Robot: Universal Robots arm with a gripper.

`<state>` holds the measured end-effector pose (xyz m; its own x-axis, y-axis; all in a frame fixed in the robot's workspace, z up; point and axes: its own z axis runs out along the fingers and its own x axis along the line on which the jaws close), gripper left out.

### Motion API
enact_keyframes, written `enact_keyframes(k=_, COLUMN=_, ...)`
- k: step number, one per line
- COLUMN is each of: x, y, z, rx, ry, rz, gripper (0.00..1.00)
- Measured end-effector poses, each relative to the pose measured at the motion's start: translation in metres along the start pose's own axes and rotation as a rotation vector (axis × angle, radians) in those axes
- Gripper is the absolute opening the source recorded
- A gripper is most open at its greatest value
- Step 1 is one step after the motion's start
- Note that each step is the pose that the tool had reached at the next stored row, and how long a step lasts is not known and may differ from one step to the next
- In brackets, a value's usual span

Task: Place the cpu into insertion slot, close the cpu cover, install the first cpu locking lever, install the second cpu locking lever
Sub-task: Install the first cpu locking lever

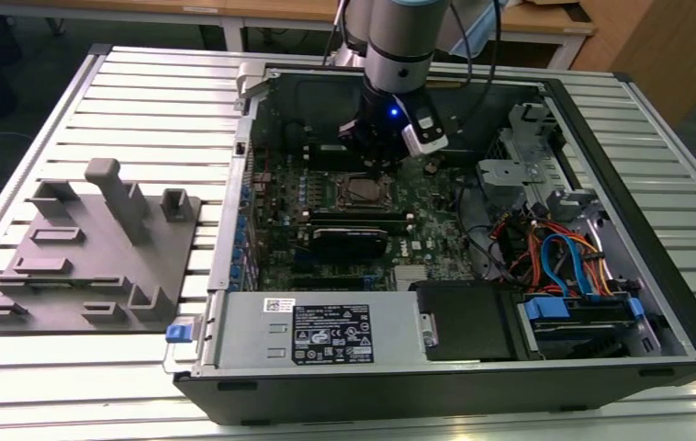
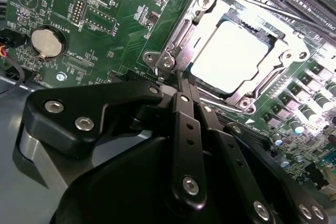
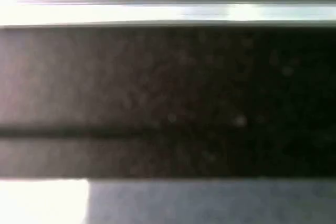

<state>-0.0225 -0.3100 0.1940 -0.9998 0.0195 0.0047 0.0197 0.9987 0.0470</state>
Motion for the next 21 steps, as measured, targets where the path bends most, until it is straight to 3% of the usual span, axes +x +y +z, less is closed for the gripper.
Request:
enact_keyframes(k=9, x=0.0002, y=-0.0003, z=-0.0010, rx=0.0019, ry=0.0004, rz=0.000, gripper=0.11)
enact_keyframes(k=16, x=0.0000, y=0.0007, z=-0.0099, rx=-0.0014, ry=-0.0005, rz=0.000, gripper=0.11)
enact_keyframes(k=21, x=0.0006, y=0.0007, z=-0.0111, rx=-0.0027, ry=-0.0004, rz=0.000, gripper=0.11)
